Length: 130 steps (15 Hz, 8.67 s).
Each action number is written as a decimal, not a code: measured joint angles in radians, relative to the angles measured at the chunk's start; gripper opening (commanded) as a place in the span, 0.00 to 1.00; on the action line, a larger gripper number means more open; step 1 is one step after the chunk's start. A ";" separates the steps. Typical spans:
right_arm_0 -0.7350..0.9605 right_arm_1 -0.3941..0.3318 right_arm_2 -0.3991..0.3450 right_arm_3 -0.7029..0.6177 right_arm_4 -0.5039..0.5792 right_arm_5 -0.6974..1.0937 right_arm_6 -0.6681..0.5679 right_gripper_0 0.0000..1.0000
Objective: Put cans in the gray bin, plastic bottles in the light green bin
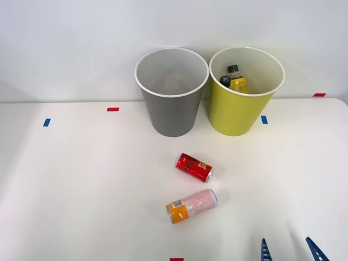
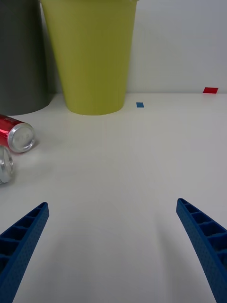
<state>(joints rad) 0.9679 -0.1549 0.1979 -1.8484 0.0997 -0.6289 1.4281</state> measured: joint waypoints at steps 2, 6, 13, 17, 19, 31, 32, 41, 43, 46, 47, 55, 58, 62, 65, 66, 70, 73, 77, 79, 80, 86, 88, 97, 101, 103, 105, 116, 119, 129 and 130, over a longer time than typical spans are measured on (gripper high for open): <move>0.000 0.000 0.000 0.000 0.000 0.000 0.000 0.94; 0.000 0.000 0.000 0.000 0.000 0.000 0.000 0.94; 0.000 0.000 0.000 0.000 0.000 0.000 0.000 0.94; 0.000 0.000 0.000 0.000 0.000 0.000 0.000 0.94; 0.000 0.000 0.000 0.000 0.000 0.000 0.000 0.93; 0.000 0.000 0.000 0.000 0.000 0.000 0.000 0.94; 0.000 0.000 0.000 0.000 0.000 0.000 0.000 0.94; -0.021 0.004 0.003 0.072 -0.006 0.018 0.001 0.91; -0.025 -0.012 0.024 0.055 -0.017 0.012 0.012 0.91; -0.031 -0.064 0.043 -0.008 -0.024 0.044 0.033 0.91; -0.035 -0.085 0.048 -0.037 -0.024 0.093 0.037 0.91; -0.144 -0.369 0.130 -0.437 -0.075 0.750 -0.001 0.91; -0.250 -0.475 0.173 -0.594 -0.146 1.055 -0.077 0.91; -0.490 -0.575 0.261 -0.693 -0.194 1.347 -0.119 0.91; -0.622 -0.639 0.342 -0.703 -0.201 1.421 -0.087 0.91; -0.647 -0.651 0.357 -0.704 -0.202 1.429 -0.039 0.91; -0.767 -0.678 0.380 -0.705 -0.302 1.531 0.275 0.91; -0.871 -0.669 0.383 -0.706 -0.386 1.675 0.469 0.91; -0.951 -0.648 0.384 -0.745 -0.420 1.886 0.638 0.91; -0.974 -0.643 0.385 -0.768 -0.421 1.952 0.702 0.91; -0.983 -0.643 0.390 -0.769 -0.422 1.966 0.726 0.91; -1.058 -0.656 0.474 -0.762 -0.422 1.975 0.747 0.91; -1.096 -0.655 0.506 -0.747 -0.423 1.975 0.750 0.91; -1.278 -0.619 0.626 -0.663 -0.523 2.067 0.779 0.91; -1.330 -0.571 0.632 -0.650 -0.575 2.155 0.816 0.91; -1.350 -0.538 0.640 -0.596 -0.589 2.156 0.828 0.91; -1.365 -0.502 0.641 -0.543 -0.596 2.156 0.836 0.91; -1.432 -0.345 0.685 -0.315 -0.560 2.156 0.865 0.91; -1.437 -0.329 0.687 -0.282 -0.544 2.156 0.865 0.91; -1.437 -0.276 0.725 -0.188 -0.471 2.156 0.863 0.91; -1.437 -0.267 0.725 -0.171 -0.465 2.155 0.863 0.91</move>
<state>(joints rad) -0.4696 -0.4222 0.9232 -2.0193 -0.3651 1.5265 2.2916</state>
